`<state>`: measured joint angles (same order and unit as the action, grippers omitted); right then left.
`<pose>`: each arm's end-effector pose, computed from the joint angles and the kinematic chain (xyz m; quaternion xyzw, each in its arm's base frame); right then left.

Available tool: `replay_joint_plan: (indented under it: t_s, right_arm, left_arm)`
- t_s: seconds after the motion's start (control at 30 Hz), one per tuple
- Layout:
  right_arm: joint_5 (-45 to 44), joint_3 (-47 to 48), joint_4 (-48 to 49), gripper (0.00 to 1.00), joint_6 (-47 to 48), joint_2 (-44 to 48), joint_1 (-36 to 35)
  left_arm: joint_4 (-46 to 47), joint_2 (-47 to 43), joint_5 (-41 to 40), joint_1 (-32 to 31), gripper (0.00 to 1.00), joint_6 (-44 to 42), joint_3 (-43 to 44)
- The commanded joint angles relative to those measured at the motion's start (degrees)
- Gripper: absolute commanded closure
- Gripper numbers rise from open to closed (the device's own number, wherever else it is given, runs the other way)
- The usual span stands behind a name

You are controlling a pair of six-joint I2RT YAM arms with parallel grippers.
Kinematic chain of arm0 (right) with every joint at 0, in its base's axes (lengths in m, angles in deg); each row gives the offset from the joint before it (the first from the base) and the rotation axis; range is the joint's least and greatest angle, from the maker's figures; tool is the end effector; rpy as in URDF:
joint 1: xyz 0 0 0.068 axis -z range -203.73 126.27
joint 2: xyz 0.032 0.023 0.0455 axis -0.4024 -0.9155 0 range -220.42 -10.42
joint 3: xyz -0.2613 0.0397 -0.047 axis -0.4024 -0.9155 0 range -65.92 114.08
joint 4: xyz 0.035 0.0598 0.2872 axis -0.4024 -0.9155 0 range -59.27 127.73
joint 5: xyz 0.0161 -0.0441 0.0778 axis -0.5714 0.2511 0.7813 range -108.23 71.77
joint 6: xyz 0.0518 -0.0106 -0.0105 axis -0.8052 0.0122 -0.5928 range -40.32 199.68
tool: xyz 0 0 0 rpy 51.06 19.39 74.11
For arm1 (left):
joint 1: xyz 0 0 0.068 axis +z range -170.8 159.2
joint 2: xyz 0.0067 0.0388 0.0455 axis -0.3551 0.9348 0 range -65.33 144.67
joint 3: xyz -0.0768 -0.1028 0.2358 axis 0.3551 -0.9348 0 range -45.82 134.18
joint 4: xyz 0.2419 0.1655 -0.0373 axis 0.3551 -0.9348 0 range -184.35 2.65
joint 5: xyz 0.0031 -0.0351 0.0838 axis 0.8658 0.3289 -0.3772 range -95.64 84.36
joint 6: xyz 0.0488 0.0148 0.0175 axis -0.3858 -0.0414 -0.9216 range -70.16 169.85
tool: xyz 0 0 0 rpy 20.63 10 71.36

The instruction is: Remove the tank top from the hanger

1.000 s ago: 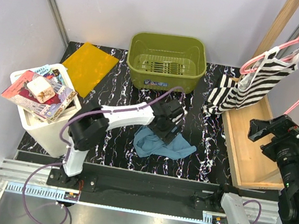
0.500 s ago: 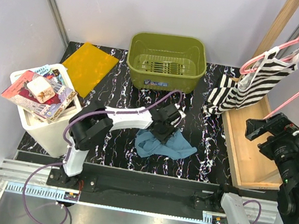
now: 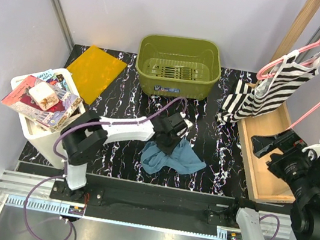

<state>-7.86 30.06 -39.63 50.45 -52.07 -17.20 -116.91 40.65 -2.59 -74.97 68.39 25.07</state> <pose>0.0419 0.0017 0.5066 0.2075 0.8057 0.1821 0.5240 0.2342 -0.3277 0.1515 0.3039 0.9268 -0.1510 0.1613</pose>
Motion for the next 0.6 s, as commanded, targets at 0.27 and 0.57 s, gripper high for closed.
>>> replay_joint_plan:
  t_s: [0.27, 0.57]
  right_arm:
    - [7.0, -5.5, -1.7, 0.00, 0.5, 2.1, 0.0]
    - [12.8, 2.8, -4.5, 0.00, 3.2, -0.3, -1.9]
  left_arm:
    - [-11.0, -13.0, -1.0, -0.3, 1.00, 2.2, 14.6]
    - [-19.1, -5.1, -9.4, 1.8, 1.00, 4.1, 46.6]
